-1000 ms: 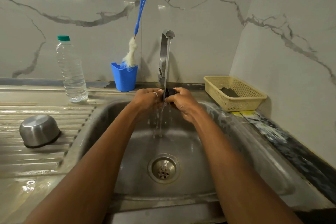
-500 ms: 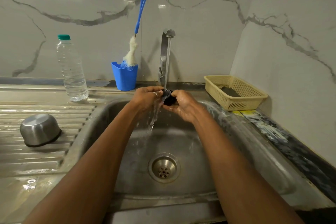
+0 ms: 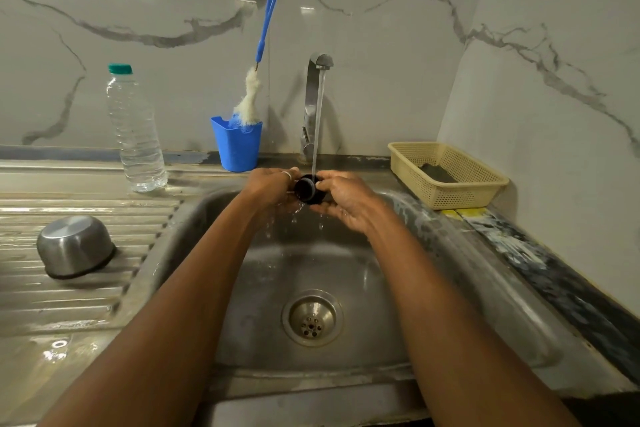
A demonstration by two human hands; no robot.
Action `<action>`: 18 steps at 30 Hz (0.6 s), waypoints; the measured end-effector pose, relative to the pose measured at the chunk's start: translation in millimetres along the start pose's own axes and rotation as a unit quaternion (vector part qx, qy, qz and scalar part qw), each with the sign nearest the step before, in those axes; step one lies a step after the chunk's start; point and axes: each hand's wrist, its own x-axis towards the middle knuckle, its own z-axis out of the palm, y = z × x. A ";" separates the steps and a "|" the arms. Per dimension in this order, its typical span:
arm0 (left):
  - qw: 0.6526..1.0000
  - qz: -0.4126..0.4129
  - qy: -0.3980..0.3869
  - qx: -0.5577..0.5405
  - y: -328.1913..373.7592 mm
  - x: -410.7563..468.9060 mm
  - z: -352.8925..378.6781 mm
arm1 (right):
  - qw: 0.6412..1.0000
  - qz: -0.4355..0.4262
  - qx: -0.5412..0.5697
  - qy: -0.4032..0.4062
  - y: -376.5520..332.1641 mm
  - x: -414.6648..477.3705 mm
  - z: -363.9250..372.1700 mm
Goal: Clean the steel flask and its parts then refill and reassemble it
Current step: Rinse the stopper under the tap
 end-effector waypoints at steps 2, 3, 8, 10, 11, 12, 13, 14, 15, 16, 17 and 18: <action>1.000 0.004 -0.003 0.002 0.6 -1.5 0.1 | 1.000 0.002 0.000 0.000 -0.1 -0.8 0.3; 1.000 0.005 -0.005 0.001 0.9 -2.3 0.2 | 1.000 0.002 0.000 -0.002 0.2 -1.0 0.3; 1.000 0.004 0.001 0.021 2.6 -4.8 0.9 | 1.000 0.013 -0.004 -0.010 -0.1 -4.5 0.9; 1.000 0.002 0.007 0.027 3.6 -5.2 0.9 | 1.000 0.019 -0.005 -0.014 -0.3 -6.9 1.3; 1.000 0.001 0.009 0.029 4.6 -5.8 1.0 | 1.000 0.019 -0.008 -0.017 -0.3 -8.0 1.4; 0.999 0.000 0.013 0.037 5.3 -6.0 1.1 | 0.999 0.018 -0.017 -0.020 -0.5 -9.9 1.6; 0.998 0.002 0.021 0.059 5.8 -5.7 1.0 | 0.999 0.016 -0.028 -0.024 -0.2 -10.8 1.7; 0.995 0.010 0.033 0.093 5.0 -3.7 0.5 | 0.999 0.013 -0.040 -0.027 -0.1 -11.5 1.8; 0.990 0.022 0.047 0.132 4.0 -2.3 -0.1 | 0.998 0.010 -0.052 -0.028 0.2 -11.6 2.2; 0.983 0.038 0.063 0.168 2.2 -0.3 -1.0 | 0.998 0.009 -0.064 -0.028 0.3 -12.0 2.8; 0.976 0.055 0.075 0.199 0.8 0.6 -1.8 | 0.997 0.006 -0.072 -0.028 0.1 -12.3 3.8; 0.970 0.064 0.081 0.220 -0.9 2.4 -2.6 | 0.996 0.000 -0.078 -0.030 -0.7 -12.7 4.8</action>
